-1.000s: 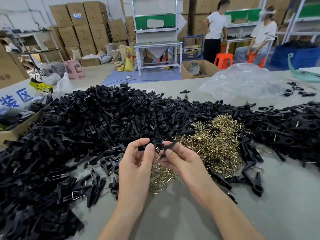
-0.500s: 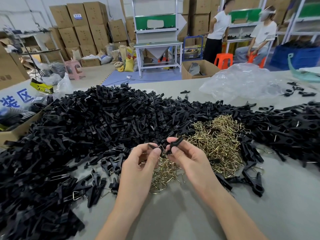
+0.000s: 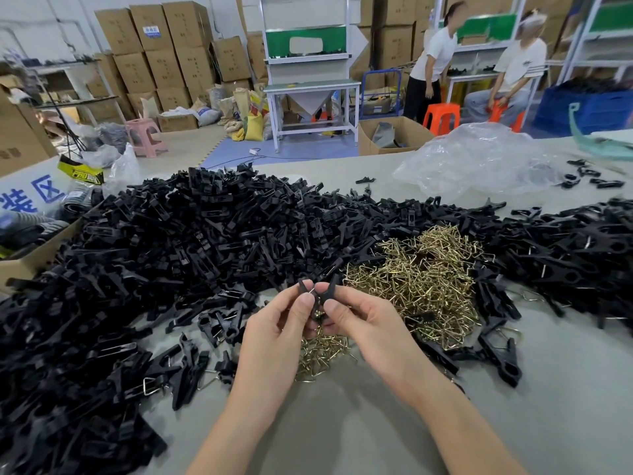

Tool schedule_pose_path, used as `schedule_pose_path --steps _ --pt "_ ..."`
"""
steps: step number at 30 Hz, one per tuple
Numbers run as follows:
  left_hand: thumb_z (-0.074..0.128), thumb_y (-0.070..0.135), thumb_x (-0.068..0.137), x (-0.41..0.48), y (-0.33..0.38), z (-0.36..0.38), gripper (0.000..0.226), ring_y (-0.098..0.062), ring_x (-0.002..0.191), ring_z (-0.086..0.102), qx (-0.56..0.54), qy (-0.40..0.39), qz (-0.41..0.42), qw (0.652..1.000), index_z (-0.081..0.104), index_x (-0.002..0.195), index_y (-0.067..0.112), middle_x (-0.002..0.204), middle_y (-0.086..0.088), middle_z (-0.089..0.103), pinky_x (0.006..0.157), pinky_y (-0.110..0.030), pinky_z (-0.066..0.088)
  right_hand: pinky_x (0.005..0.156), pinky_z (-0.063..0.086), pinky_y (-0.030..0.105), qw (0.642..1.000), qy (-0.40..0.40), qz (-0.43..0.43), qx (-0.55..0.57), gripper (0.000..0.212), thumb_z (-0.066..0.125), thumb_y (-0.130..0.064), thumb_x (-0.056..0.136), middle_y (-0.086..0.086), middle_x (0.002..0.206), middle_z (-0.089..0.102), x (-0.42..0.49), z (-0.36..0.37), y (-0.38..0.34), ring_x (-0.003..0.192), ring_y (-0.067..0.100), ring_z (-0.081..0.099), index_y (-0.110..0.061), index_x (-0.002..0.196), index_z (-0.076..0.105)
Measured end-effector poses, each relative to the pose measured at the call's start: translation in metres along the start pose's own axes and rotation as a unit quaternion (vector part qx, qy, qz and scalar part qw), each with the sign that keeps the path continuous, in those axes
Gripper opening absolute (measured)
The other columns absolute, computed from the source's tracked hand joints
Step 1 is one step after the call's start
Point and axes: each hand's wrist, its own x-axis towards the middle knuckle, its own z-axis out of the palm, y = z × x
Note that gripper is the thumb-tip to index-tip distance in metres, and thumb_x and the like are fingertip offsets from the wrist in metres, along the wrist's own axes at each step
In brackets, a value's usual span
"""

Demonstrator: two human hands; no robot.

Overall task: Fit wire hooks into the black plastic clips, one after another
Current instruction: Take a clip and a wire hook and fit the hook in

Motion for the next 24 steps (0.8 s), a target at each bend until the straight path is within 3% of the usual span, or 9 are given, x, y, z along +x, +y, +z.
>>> schedule_pose_path --steps 9,12,15,18,21,24 --pt "0.056 0.023 0.100 0.0003 -0.0012 -0.0007 0.027 -0.007 0.068 0.065 0.005 0.001 -0.001 1.000 0.073 0.101 0.044 0.083 0.003 0.075 0.069 -0.020 0.056 0.080 0.055 0.021 1.000 -0.018 -0.006 -0.016 0.033 0.059 -0.008 0.100 -0.011 0.093 0.077 -0.0003 0.0002 -0.0011 0.084 0.002 0.069 -0.037 0.111 0.072" --pt "0.058 0.022 0.099 -0.0001 -0.0013 0.0000 0.026 -0.006 0.069 0.064 0.010 0.004 -0.005 1.000 0.072 0.102 0.045 0.088 0.006 0.076 0.069 -0.021 0.056 0.080 0.055 0.022 1.000 -0.020 -0.003 -0.013 0.033 0.060 -0.007 0.099 -0.005 0.097 0.078 -0.0004 -0.0002 -0.0004 0.085 0.004 0.069 -0.034 0.113 0.072" --pt "0.062 0.021 0.096 0.0001 -0.0018 -0.0001 0.018 -0.008 0.067 0.065 -0.014 0.022 -0.021 0.999 0.068 0.108 0.033 0.087 0.007 0.075 0.065 -0.016 0.053 0.078 0.055 0.019 1.000 -0.019 0.003 -0.002 0.028 0.064 -0.009 0.097 -0.005 0.099 0.078 -0.0007 -0.0017 -0.0002 0.084 0.003 0.070 -0.029 0.113 0.074" --pt "0.065 0.018 0.095 0.0012 -0.0019 0.0002 0.008 -0.012 0.067 0.066 -0.040 0.027 -0.037 0.998 0.069 0.102 0.021 0.086 0.001 0.076 0.066 -0.019 0.054 0.079 0.056 0.020 1.000 -0.025 0.003 0.001 0.025 0.066 -0.011 0.096 -0.006 0.105 0.078 -0.0001 -0.0032 0.0011 0.093 0.008 0.073 -0.025 0.115 0.075" --pt "0.061 0.007 0.097 0.0010 -0.0007 0.0022 0.017 -0.015 0.077 0.073 -0.074 0.014 -0.050 0.996 0.073 0.102 0.017 0.090 -0.001 0.078 0.070 -0.019 0.056 0.074 0.057 0.018 0.999 -0.022 0.016 0.026 0.025 0.066 -0.013 0.096 -0.001 0.106 0.078 0.0011 -0.0049 0.0030 0.104 0.020 0.073 -0.021 0.118 0.074" --pt "0.056 -0.001 0.098 -0.0008 0.0040 0.0039 0.026 -0.020 0.083 0.076 -0.126 -0.005 -0.056 0.990 0.075 0.101 0.015 0.092 -0.004 0.078 0.070 -0.019 0.058 0.088 0.058 0.027 0.999 -0.020 0.013 0.039 0.025 0.068 -0.015 0.095 0.001 0.109 0.077 0.0026 -0.0074 0.0041 0.106 0.022 0.073 -0.018 0.119 0.074"
